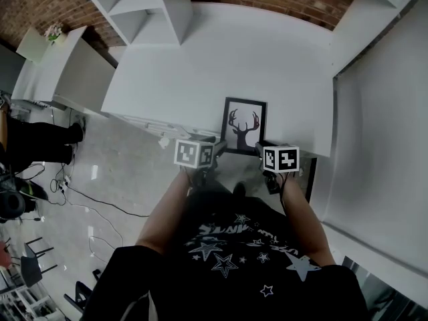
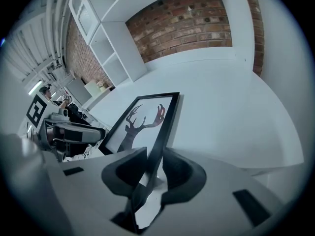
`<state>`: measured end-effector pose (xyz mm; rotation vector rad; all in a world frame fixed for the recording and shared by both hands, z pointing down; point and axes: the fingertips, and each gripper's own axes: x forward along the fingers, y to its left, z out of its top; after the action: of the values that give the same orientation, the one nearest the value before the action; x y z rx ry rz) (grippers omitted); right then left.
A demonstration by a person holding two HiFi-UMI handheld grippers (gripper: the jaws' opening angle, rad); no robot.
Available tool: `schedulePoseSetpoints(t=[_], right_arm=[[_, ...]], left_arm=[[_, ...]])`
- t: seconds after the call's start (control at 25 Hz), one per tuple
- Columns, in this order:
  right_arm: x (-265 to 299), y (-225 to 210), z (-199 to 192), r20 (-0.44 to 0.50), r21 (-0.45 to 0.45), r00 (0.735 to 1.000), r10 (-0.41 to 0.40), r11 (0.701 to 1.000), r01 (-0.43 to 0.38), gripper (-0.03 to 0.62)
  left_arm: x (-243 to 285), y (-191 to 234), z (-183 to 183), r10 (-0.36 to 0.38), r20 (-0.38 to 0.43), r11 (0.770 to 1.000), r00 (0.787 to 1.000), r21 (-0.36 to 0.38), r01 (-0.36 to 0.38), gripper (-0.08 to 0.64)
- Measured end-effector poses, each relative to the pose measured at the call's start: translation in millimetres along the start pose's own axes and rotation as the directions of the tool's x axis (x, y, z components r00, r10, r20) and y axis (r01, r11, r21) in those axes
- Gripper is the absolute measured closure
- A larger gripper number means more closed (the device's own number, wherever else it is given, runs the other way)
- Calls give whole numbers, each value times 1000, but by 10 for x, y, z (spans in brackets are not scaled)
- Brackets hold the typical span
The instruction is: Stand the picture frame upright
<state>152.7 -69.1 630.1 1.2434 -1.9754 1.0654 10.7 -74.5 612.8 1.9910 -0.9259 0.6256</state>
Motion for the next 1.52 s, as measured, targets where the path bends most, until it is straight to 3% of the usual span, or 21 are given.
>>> schedulePoseSetpoints(t=[0.4, 0.6, 0.88, 1.24, 1.52], right_arm=[[-6, 13, -16, 4, 33, 999, 32, 999, -32, 486], [8, 1, -21, -2, 77, 997, 77, 994, -76, 486], [16, -37, -22, 13, 145, 994, 106, 984, -107, 497], [-20, 2, 43, 43, 116, 990, 135, 984, -139, 503], [-136, 94, 331, 131, 20, 977, 171, 984, -175, 503]], left_arm=[[213, -18, -43, -15, -86, 998, 996, -55, 10, 385], [218, 51, -61, 2, -95, 994, 995, -112, -13, 451], [226, 29, -75, 55, -99, 998, 994, -32, -58, 456], [109, -14, -28, 113, -11, 993, 994, -15, -113, 456], [-92, -50, 201, 184, 109, 983, 977, -6, -185, 457]])
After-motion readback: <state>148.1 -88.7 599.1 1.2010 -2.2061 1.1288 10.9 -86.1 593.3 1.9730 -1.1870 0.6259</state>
